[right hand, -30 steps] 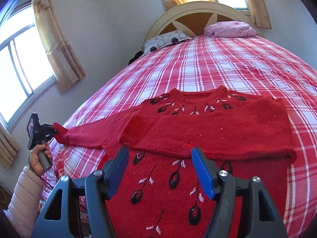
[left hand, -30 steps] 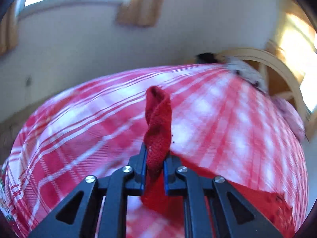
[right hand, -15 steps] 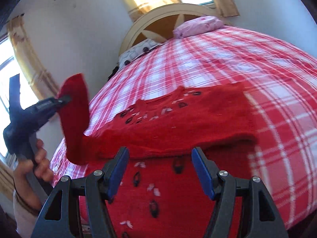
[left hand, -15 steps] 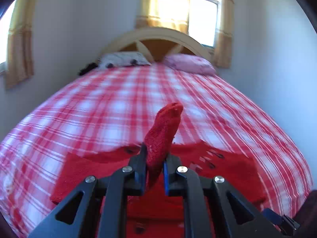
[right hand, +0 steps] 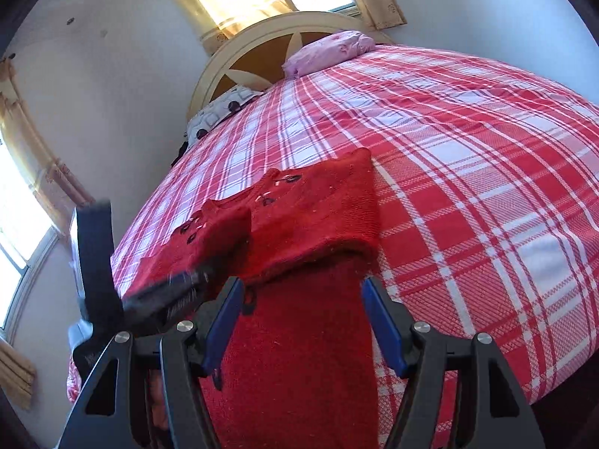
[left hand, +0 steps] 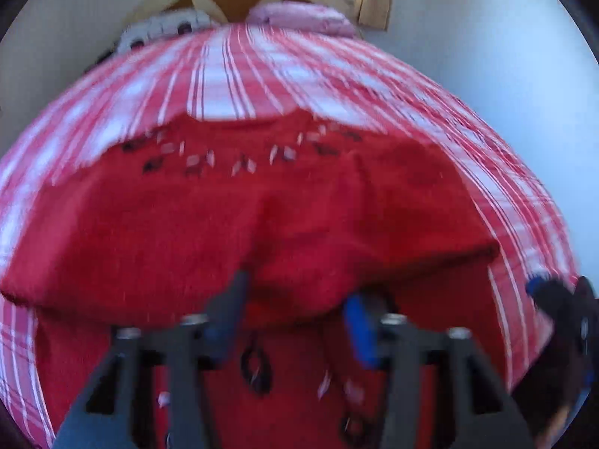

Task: Fold small clothes
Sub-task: 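Grasp the other sleeve cuff with the left tool and fold it across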

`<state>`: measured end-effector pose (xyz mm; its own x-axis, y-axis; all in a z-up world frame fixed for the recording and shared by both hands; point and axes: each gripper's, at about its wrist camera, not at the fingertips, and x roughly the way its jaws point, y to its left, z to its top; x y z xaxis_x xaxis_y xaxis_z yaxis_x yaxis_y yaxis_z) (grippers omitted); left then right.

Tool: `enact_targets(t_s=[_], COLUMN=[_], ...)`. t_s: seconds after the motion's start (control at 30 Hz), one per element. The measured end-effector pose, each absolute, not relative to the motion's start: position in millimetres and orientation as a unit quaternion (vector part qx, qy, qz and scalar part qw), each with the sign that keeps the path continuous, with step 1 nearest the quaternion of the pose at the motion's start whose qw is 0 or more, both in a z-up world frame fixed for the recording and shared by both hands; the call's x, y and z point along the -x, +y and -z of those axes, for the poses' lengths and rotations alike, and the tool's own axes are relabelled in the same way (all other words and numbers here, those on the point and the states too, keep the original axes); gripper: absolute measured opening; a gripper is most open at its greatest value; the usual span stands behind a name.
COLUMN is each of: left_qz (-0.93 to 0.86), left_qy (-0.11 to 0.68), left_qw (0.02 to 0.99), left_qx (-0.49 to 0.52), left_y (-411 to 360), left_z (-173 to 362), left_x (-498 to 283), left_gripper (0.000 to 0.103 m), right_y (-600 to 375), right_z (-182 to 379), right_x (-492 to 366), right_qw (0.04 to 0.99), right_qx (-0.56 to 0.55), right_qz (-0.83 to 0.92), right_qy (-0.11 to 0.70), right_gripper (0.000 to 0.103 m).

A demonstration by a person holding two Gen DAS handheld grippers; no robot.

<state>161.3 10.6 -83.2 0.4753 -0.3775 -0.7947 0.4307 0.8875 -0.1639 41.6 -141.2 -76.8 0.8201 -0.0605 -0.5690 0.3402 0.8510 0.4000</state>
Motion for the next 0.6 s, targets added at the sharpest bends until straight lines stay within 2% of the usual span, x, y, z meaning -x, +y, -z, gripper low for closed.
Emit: enact_targets(t_s=[0.03, 0.1, 0.17, 0.2, 0.3, 0.47, 0.57, 0.6], left_qz=[0.247, 0.247, 0.234, 0.222, 0.182, 0.119, 0.103, 0.101], left_qy=[0.455, 0.445, 0.431, 0.423, 0.398, 0.379, 0.385, 0.389], left_qw=[0.856, 0.861, 0.871, 0.879, 0.899, 0.918, 0.917, 0.915], left_qx=[-0.017, -0.011, -0.007, -0.004, -0.005, -0.006, 0.024, 0.036], left_y=[28.9, 59.0, 88.8, 99.8, 129.7, 165.9, 183.8, 192.6], left_z=[83.4, 82.7, 76.0, 72.9, 60.7, 51.3, 56.8, 59.3], left_x=[-155.7, -143.2, -132.5, -129.7, -123.1, -124.4, -134.1, -138.9], left_gripper=[0.079, 0.084, 0.091, 0.091, 0.091, 0.091, 0.091, 0.091], right_y=[-142.1, -145.1, -145.5, -144.9, -135.6, -103.9, -88.9, -85.0], right_z=[75.1, 71.6, 71.0, 73.3, 84.3, 102.7, 114.1, 113.9], right_x=[-46.0, -58.7, -75.4, -89.7, -122.1, -162.2, -172.8, -172.8], right_qw=[0.921, 0.918, 0.913, 0.910, 0.904, 0.918, 0.919, 0.922], right_qx=[-0.258, -0.276, -0.293, -0.299, -0.293, -0.208, -0.175, -0.160], right_qz=[0.096, 0.071, 0.044, 0.027, 0.016, 0.043, 0.059, 0.064], right_qy=[0.277, 0.276, 0.281, 0.287, 0.312, 0.335, 0.349, 0.348], right_gripper=[0.067, 0.067, 0.073, 0.077, 0.077, 0.076, 0.071, 0.060])
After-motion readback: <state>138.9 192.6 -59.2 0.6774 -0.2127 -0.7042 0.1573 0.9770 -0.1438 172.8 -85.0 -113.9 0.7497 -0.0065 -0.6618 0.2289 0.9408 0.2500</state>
